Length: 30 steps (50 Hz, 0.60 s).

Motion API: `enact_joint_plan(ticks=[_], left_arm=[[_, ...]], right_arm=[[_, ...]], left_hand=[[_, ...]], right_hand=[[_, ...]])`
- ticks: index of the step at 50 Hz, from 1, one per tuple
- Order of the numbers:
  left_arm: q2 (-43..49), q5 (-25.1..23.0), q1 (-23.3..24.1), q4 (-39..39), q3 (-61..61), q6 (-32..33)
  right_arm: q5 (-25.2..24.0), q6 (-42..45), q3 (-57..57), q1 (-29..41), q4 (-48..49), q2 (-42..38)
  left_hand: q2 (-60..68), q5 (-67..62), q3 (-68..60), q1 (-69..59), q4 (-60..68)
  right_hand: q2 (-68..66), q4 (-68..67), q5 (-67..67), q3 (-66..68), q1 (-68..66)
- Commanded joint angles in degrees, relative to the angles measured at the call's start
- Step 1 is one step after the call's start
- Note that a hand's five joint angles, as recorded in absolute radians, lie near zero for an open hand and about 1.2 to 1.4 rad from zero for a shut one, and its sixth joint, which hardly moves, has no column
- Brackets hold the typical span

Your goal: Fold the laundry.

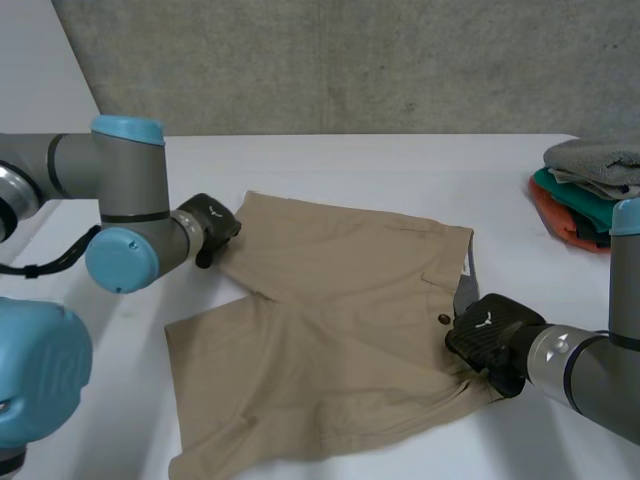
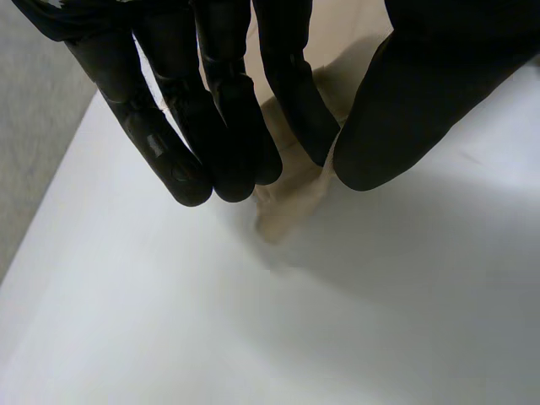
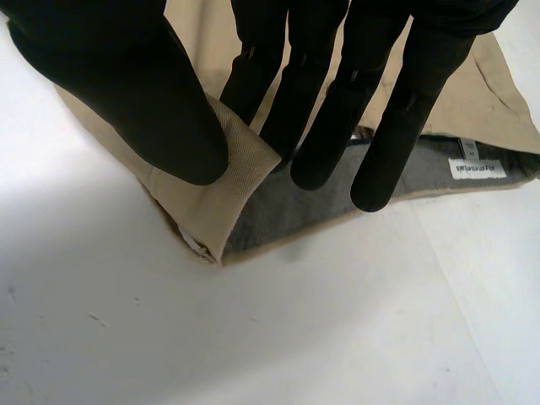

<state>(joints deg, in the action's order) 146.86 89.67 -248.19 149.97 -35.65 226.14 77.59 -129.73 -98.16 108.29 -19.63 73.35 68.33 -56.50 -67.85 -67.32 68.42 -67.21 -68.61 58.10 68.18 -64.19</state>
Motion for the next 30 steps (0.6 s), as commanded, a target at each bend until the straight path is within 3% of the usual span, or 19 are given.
enact_joint_plan(ticks=[1, 8, 13, 19, 23, 30], left_arm=[[-3.95, 2.0, 1.04, 1.2, -6.8, -4.81], [-8.41, 6.04, 0.43, -3.01, -7.32, -13.07], [-16.5, 5.17, -0.28, -5.04, -11.97, -18.44], [-30.11, -0.35, 0.25, -5.13, -26.71, -24.94], [-36.44, -2.82, 1.65, -5.04, -36.99, -26.36], [-42.09, -2.83, 5.34, -3.64, -51.95, -26.71]], right_arm=[[-0.07, -2.01, -0.81, 1.57, 0.12, 1.09], [-0.33, -5.87, -0.54, 2.19, 1.43, 1.88], [-0.94, -10.45, 0.25, 2.37, 4.6, 2.33], [-0.51, -19.31, 2.97, 1.66, 8.02, 1.89], [0.54, -25.2, 4.11, 0.52, 9.78, 0.92], [3.62, -29.79, 4.38, -0.45, 12.25, 0.39]], left_hand=[[0.86, -2.7, -1.34, -1.87, 0.77], [-45.91, 44.08, 45.43, 44.9, -46.0], [-46.68, 44.85, 46.2, 45.67, -46.77], [-46.68, 44.85, 46.2, 45.67, -46.77], [-44.84, 43.01, 44.36, 43.83, -44.93], [-44.83, 43.0, 44.35, 43.82, -44.92]], right_hand=[[-12.79, -11.39, 11.9, 11.82, -15.81], [-12.79, -11.39, 11.9, 11.82, -15.81], [-12.79, -11.39, 11.9, 11.82, -15.81], [-12.79, -11.39, 11.9, 11.82, -15.81], [-12.79, -11.39, 11.9, 11.82, -15.81], [-12.79, -11.39, 11.9, 11.82, -15.81]])
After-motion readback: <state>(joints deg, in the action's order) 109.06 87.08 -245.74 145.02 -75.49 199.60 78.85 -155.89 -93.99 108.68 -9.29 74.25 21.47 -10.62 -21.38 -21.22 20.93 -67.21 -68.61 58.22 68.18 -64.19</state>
